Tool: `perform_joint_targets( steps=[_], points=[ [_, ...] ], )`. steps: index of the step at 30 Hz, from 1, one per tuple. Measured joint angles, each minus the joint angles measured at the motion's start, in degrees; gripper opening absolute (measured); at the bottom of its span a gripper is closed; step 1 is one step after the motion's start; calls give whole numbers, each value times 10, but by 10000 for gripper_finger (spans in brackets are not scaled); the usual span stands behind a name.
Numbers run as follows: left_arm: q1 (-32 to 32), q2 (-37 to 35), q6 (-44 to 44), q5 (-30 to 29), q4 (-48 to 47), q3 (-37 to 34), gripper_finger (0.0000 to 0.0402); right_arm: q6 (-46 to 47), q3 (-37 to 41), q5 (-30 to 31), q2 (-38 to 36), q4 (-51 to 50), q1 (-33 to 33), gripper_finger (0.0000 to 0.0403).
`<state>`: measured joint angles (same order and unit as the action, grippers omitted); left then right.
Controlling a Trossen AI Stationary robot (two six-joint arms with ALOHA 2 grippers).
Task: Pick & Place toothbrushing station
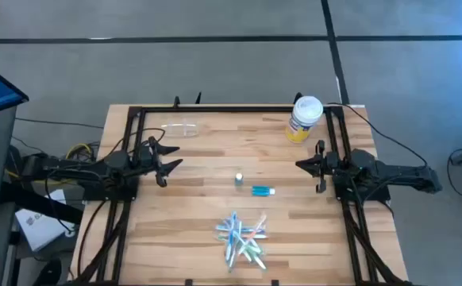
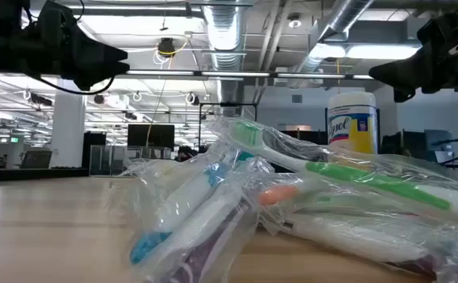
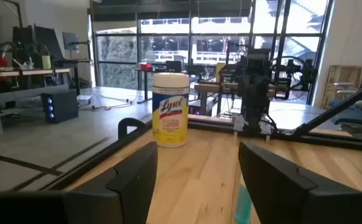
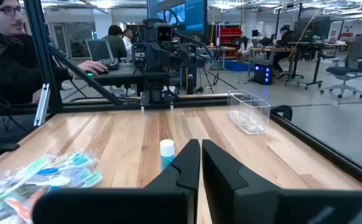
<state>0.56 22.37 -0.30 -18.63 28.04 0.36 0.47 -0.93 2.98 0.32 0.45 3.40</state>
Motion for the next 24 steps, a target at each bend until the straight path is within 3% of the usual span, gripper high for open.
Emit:
perform_joint_targets(
  steps=[24],
  points=[
    [0,26,-12,5,21,0,218,0,0,0,0,0,0,10]
  ],
)
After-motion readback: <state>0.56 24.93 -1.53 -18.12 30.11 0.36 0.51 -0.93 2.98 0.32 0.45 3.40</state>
